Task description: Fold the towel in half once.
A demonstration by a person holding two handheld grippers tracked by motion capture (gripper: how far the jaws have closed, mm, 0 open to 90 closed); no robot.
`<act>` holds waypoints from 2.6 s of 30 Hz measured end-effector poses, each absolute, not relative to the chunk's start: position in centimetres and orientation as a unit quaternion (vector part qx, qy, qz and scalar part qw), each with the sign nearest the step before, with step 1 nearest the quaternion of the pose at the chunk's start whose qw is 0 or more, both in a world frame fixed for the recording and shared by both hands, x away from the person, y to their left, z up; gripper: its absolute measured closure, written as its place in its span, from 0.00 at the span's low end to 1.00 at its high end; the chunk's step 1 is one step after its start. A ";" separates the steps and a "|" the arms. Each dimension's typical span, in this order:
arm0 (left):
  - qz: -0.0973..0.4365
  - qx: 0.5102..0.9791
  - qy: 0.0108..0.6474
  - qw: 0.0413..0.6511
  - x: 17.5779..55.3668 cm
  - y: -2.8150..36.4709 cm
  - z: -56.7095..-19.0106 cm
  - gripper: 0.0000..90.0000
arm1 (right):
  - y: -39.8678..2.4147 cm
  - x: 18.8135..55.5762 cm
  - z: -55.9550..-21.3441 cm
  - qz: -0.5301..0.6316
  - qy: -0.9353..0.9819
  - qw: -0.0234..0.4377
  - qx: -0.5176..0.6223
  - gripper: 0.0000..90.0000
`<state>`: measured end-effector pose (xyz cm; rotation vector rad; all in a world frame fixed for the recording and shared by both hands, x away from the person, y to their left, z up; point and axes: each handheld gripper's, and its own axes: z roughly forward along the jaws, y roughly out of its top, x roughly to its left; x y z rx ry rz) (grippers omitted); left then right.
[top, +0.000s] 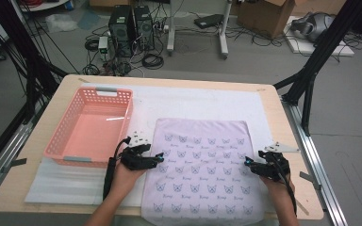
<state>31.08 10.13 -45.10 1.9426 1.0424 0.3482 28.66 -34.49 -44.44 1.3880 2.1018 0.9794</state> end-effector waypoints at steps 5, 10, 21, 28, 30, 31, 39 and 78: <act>0.158 0.792 0.420 0.415 31.0 9.6 -45.2 0.41 | -33.9 28.8 -44.7 0.339 0.774 0.213 0.490 0.51; 0.186 0.794 0.419 0.401 30.9 9.3 -45.2 0.62 | -33.8 29.0 -44.6 0.341 0.773 0.207 0.494 0.59; 0.155 0.771 0.443 0.431 31.3 9.5 -44.9 0.95 | -34.4 29.5 -44.4 0.364 0.768 0.164 0.501 0.96; 0.151 0.738 0.471 0.459 33.1 9.9 -43.5 0.97 | -35.2 31.2 -44.1 0.378 0.752 0.171 0.513 0.97; 0.160 0.727 0.479 0.465 33.9 9.9 -42.9 0.97 | -35.8 31.8 -43.4 0.386 0.739 0.182 0.521 0.97; 0.155 0.722 0.484 0.470 34.3 9.9 -42.6 0.97 | -36.1 32.1 -43.0 0.391 0.732 0.186 0.525 0.97; 0.162 0.711 0.495 0.473 35.7 9.4 -42.2 0.98 | -36.5 34.2 -41.6 0.388 0.732 0.186 0.527 0.96; 0.118 0.747 0.441 0.484 26.4 11.7 -43.0 0.97 | -37.8 24.3 -42.6 0.446 0.737 0.130 0.491 0.95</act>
